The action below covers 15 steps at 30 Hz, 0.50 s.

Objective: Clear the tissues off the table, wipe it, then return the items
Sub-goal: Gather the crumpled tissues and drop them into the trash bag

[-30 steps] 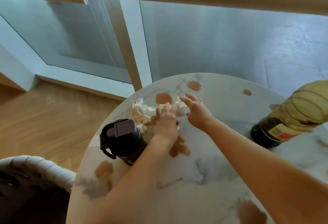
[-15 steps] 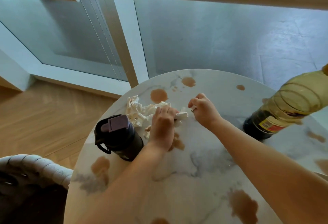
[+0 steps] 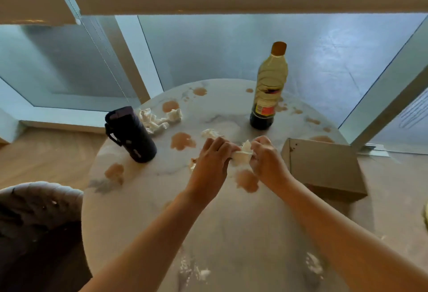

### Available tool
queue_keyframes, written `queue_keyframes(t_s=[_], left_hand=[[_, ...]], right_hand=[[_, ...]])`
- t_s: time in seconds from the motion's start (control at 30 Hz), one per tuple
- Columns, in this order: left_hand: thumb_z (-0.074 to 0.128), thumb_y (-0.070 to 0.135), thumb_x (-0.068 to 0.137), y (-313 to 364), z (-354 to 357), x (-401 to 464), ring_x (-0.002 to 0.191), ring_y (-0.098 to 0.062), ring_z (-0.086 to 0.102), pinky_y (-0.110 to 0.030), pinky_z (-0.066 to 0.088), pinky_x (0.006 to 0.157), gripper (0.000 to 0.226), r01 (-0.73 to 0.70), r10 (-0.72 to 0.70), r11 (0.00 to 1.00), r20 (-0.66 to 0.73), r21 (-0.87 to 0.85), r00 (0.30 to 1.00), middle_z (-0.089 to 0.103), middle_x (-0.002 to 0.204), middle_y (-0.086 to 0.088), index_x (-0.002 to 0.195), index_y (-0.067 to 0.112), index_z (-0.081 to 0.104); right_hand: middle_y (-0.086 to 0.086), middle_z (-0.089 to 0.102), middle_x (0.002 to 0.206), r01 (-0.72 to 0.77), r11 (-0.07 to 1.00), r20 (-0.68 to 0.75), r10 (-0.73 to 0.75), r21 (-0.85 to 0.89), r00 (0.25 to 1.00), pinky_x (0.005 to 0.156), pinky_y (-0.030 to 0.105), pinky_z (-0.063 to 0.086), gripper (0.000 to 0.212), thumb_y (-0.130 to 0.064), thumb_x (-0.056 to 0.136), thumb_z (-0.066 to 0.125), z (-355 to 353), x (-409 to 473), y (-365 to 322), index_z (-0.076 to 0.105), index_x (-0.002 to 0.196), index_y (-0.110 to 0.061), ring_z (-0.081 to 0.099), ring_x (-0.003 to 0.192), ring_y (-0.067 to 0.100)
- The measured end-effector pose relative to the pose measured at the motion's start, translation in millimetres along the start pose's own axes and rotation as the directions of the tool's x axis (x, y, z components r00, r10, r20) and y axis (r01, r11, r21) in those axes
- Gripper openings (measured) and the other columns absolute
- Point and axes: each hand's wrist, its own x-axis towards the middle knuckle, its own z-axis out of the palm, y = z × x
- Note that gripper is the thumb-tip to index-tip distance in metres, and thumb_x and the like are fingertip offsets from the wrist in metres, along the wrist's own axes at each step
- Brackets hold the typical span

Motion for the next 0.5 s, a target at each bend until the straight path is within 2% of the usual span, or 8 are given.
queue_keyframes(t_s=[0.13, 0.2, 0.27, 0.33, 0.43, 0.5], left_hand=[[0.059, 0.006, 0.080, 70, 18, -61, 0.099, -0.017, 0.047, -0.024, 0.035, 0.092, 0.019, -0.046, 0.051, 0.997, 0.090, -0.056, 0.995, 0.064, 0.095, -0.004, 0.097, 0.012, 0.065], [0.063, 0.002, 0.077, 107, 29, -94, 0.099, -0.017, 0.048, -0.022, 0.034, 0.091, 0.021, -0.067, 0.080, 0.992, 0.116, -0.111, 0.990, 0.064, 0.095, -0.006, 0.096, 0.010, 0.066], [0.065, 0.000, 0.077, 143, 42, -128, 0.097, -0.018, 0.050, -0.021, 0.035, 0.089, 0.020, -0.076, 0.107, 0.980, 0.160, -0.186, 0.981, 0.064, 0.094, -0.007, 0.095, 0.009, 0.066], [0.063, 0.003, 0.079, 175, 55, -162, 0.094, -0.019, 0.052, -0.022, 0.038, 0.087, 0.016, -0.064, 0.122, 0.961, 0.204, -0.269, 0.971, 0.064, 0.093, -0.008, 0.094, 0.008, 0.066], [0.062, 0.002, 0.079, 214, 72, -213, 0.094, -0.021, 0.053, -0.023, 0.041, 0.086, 0.017, -0.013, 0.136, 0.928, 0.307, -0.373, 0.942, 0.063, 0.094, -0.009, 0.094, 0.006, 0.066], [0.063, -0.002, 0.076, 230, 81, -245, 0.093, -0.019, 0.053, -0.020, 0.041, 0.085, 0.020, 0.065, 0.131, 0.911, 0.437, -0.406, 0.890, 0.062, 0.095, -0.010, 0.095, 0.005, 0.065]], right_hand=[[0.015, 0.052, 0.096, -0.097, 0.995, -0.068, 0.099, 0.038, 0.993, 0.072, 0.017, 0.037, 0.017, 0.011, 0.077, 0.054, -36, -104, 15, 0.063, 0.090, 0.007, 0.051, 0.081, 0.022], [0.014, 0.054, 0.101, -0.164, 0.984, -0.093, 0.170, 0.065, 0.981, 0.078, 0.016, 0.037, 0.028, 0.011, 0.075, 0.057, -46, -158, 26, 0.066, 0.100, 0.003, 0.053, 0.086, 0.020], [0.013, 0.056, 0.102, -0.236, 0.969, -0.117, 0.243, 0.071, 0.963, 0.078, 0.016, 0.038, 0.029, 0.008, 0.075, 0.062, -53, -212, 37, 0.067, 0.102, -0.001, 0.054, 0.087, 0.018], [0.014, 0.058, 0.100, -0.313, 0.946, -0.140, 0.321, 0.081, 0.937, 0.075, 0.017, 0.041, 0.026, 0.006, 0.074, 0.065, -59, -266, 47, 0.068, 0.098, -0.002, 0.057, 0.083, 0.019], [0.012, 0.062, 0.098, -0.410, 0.907, -0.126, 0.420, 0.100, 0.899, 0.070, 0.006, 0.040, 0.028, 0.008, 0.071, 0.069, -61, -342, 60, 0.068, 0.096, -0.003, 0.060, 0.082, 0.021], [0.011, 0.063, 0.098, -0.488, 0.865, -0.098, 0.499, 0.115, 0.861, 0.071, 0.012, 0.043, 0.030, 0.011, 0.068, 0.070, -54, -385, 70, 0.067, 0.094, -0.005, 0.061, 0.084, 0.022]])
